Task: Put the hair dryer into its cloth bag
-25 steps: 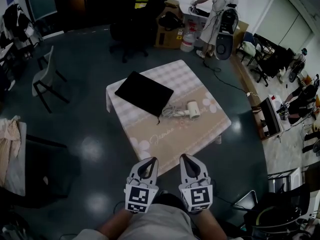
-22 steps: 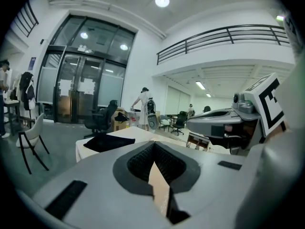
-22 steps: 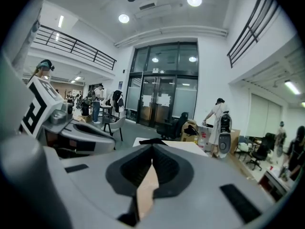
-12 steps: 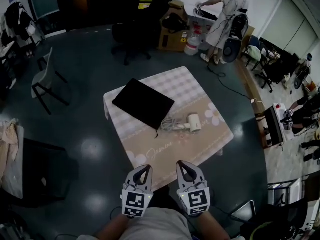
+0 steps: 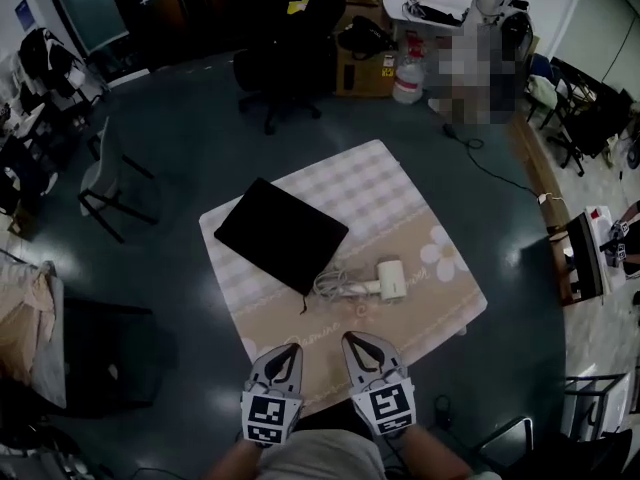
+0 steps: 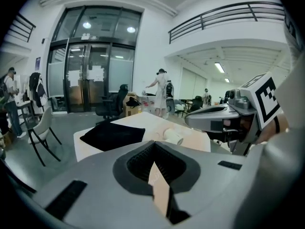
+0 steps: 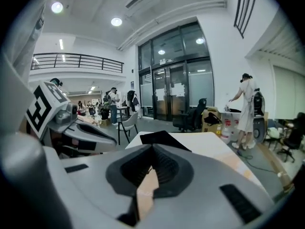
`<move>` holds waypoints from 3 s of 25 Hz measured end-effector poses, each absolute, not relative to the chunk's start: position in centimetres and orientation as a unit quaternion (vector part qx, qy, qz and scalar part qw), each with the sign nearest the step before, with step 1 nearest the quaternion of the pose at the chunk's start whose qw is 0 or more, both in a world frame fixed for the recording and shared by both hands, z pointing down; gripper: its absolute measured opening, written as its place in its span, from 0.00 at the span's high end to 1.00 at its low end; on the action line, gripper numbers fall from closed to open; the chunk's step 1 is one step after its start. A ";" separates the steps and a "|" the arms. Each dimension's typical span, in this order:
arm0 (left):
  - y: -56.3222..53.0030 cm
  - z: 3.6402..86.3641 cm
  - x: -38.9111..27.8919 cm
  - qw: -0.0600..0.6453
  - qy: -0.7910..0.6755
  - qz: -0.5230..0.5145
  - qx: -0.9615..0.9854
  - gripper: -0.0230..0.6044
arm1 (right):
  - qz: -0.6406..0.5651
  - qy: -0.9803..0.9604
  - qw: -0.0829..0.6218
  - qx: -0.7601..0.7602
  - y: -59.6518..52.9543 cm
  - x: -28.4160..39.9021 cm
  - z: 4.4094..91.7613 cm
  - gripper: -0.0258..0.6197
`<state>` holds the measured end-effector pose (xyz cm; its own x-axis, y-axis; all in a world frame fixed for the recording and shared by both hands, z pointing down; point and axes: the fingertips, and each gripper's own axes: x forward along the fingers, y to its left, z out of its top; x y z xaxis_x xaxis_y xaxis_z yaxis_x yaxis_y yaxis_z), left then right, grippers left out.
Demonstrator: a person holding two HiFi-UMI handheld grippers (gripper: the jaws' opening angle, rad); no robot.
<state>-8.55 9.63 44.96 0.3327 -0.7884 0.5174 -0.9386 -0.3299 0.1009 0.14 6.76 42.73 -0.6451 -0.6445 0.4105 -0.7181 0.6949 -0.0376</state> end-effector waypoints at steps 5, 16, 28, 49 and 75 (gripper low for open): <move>6.4 47.1 -7.3 0.201 -0.559 0.218 0.774 0.95 | 0.134 -0.901 0.190 0.367 3.9 2.3 46.6 0.94; 2.6 52.0 -8.7 0.222 -0.557 0.268 0.754 0.95 | 0.188 -0.898 0.184 0.354 1.7 1.5 51.7 0.94; -4.8 56.3 -8.1 0.195 -0.522 0.335 0.760 0.95 | 0.195 -0.884 0.183 0.384 1.9 6.9 52.7 0.94; -13.0 65.1 -4.5 0.308 -0.290 0.500 0.756 0.64 | 0.246 -0.827 0.168 0.477 0.5 11.5 55.0 0.94; -12.3 63.4 -6.2 0.379 -0.324 0.420 0.758 0.92 | 0.257 -0.822 0.157 0.483 0.3 12.2 55.2 0.94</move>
